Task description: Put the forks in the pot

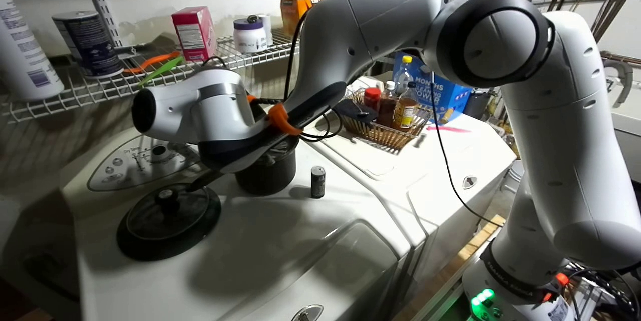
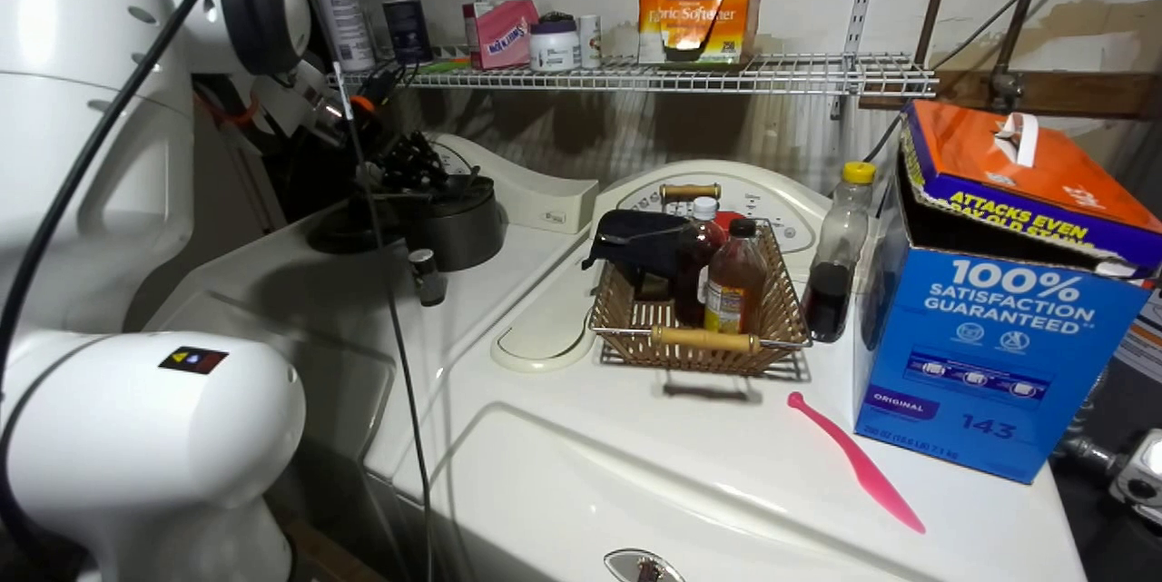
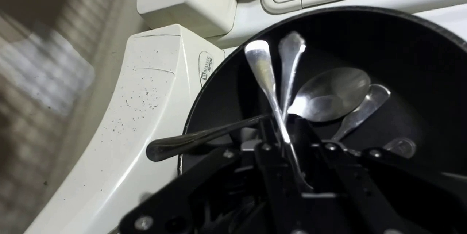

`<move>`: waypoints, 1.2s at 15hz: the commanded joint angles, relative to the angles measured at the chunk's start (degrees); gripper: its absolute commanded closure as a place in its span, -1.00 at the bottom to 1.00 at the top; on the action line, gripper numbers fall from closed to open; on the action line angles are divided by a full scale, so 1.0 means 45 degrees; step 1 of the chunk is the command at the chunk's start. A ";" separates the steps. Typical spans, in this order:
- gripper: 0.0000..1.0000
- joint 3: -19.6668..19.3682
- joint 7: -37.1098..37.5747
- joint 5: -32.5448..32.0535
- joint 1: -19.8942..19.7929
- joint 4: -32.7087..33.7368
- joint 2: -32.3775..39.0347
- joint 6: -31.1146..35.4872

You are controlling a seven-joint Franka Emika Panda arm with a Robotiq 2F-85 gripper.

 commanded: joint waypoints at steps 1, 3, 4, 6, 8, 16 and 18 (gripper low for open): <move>-0.06 -0.0108 -0.0080 -0.0191 0.0247 0.0572 0.0314 -0.0106; -0.35 0.0015 -0.0299 0.0145 0.0288 0.0594 0.0184 -0.0338; -0.48 0.0139 -0.0418 0.0363 0.0295 0.0524 -0.0001 -0.0339; -0.76 0.0406 -0.0624 0.0674 0.0341 0.0350 -0.0441 -0.0268; -1.00 0.0643 -0.0903 0.0937 0.0494 0.0194 -0.0940 -0.0610; -1.00 0.1663 -0.1800 0.3502 0.1021 -0.0769 -0.2948 -0.3957; -1.00 0.2211 -0.1531 0.5014 0.0935 -0.1503 -0.3763 -0.2959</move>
